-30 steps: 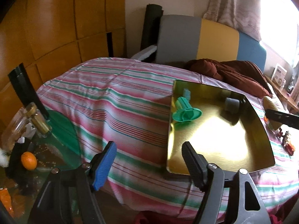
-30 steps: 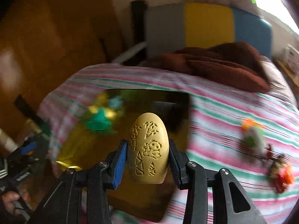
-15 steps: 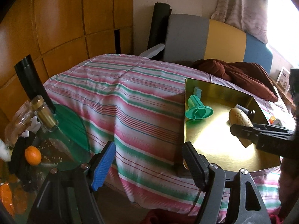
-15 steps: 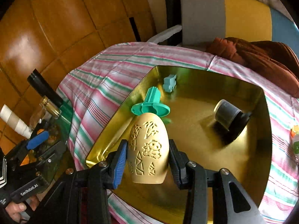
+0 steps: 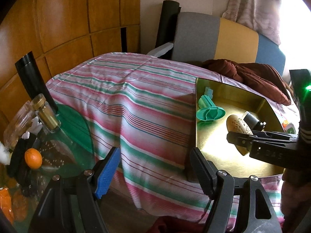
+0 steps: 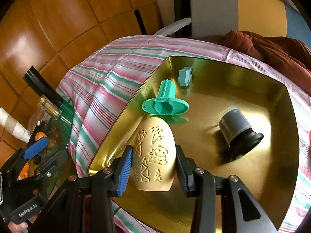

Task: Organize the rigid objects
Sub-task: 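Carry the yellow egg toy with the right gripper into the gold tray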

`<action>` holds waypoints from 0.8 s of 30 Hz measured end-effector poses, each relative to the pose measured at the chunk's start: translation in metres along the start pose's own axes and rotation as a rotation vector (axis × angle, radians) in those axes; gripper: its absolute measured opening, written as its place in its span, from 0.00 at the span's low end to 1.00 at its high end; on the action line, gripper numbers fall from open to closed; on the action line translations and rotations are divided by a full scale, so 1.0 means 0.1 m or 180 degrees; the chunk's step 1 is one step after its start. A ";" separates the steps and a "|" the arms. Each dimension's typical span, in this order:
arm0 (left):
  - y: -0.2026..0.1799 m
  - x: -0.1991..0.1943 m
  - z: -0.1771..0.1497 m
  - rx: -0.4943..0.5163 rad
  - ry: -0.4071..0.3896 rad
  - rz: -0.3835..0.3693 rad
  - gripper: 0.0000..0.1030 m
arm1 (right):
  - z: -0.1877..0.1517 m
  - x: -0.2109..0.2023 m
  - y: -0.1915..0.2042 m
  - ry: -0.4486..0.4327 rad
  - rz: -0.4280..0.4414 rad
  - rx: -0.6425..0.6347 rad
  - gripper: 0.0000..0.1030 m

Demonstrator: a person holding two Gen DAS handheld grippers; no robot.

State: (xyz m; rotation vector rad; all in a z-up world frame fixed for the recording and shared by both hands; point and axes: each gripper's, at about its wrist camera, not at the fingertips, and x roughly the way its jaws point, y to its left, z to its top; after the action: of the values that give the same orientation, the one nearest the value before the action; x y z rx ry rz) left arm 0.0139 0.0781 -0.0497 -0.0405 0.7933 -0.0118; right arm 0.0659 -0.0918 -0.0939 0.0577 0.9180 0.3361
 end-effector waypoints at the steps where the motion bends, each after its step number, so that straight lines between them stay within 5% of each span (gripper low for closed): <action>1: 0.01 0.00 0.00 -0.0014 -0.0001 0.0006 0.73 | 0.00 0.02 0.01 0.0012 0.0001 -0.0002 0.41; 24: 0.18 0.08 -0.05 -0.0120 0.0075 0.0056 0.73 | -0.01 0.51 0.25 0.0451 0.0317 0.0298 0.41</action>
State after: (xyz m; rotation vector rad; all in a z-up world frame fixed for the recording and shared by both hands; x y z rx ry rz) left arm 0.0161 0.0952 -0.0594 -0.0691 0.8174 0.0194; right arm 0.0871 -0.0526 -0.1292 0.1678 1.0734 0.3930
